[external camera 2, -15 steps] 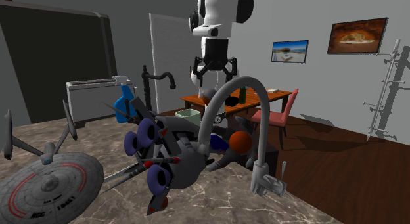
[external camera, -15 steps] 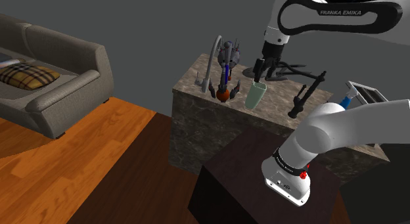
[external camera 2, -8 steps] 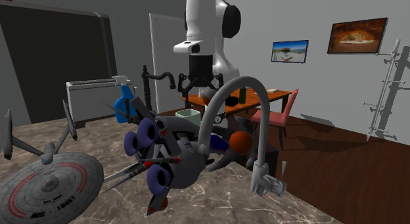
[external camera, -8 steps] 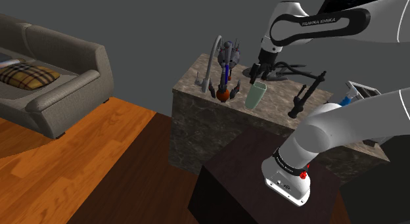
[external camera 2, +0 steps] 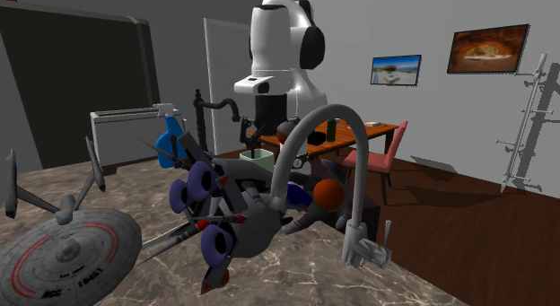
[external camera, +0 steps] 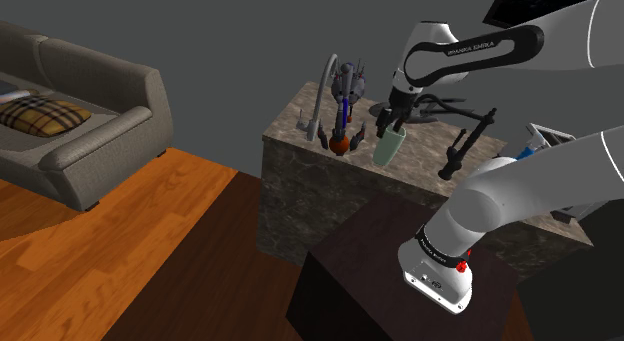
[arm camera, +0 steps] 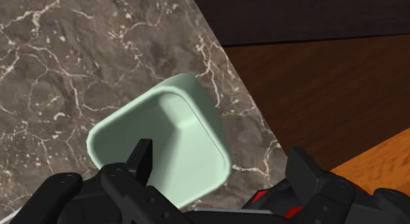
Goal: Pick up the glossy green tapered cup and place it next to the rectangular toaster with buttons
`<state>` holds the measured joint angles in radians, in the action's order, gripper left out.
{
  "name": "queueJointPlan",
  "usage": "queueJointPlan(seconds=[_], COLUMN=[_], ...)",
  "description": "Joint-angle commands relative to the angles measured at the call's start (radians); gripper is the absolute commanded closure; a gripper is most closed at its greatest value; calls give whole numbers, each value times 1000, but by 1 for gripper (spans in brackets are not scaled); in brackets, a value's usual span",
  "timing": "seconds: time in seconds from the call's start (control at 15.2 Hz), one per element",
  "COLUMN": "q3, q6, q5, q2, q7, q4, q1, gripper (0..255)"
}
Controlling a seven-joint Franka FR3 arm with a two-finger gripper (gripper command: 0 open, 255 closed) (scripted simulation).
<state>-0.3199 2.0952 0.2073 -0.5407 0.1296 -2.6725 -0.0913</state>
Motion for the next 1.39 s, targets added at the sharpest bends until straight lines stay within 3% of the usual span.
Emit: queueJointPlan(seconds=[0.0, 0.4, 0.46, 1.06, 1.32], q3=[-1, -1, -1, -1, 10], q6=[13, 13, 13, 13, -52], q5=[0, 0, 0, 0, -5], q2=[6, 6, 6, 6, -23], q7=[-2, -2, -2, -2, -1], q4=[-6, -6, -6, -6, 30], q1=[1, 1, 1, 1, 2], gripper=[0, 0, 255, 255, 255])
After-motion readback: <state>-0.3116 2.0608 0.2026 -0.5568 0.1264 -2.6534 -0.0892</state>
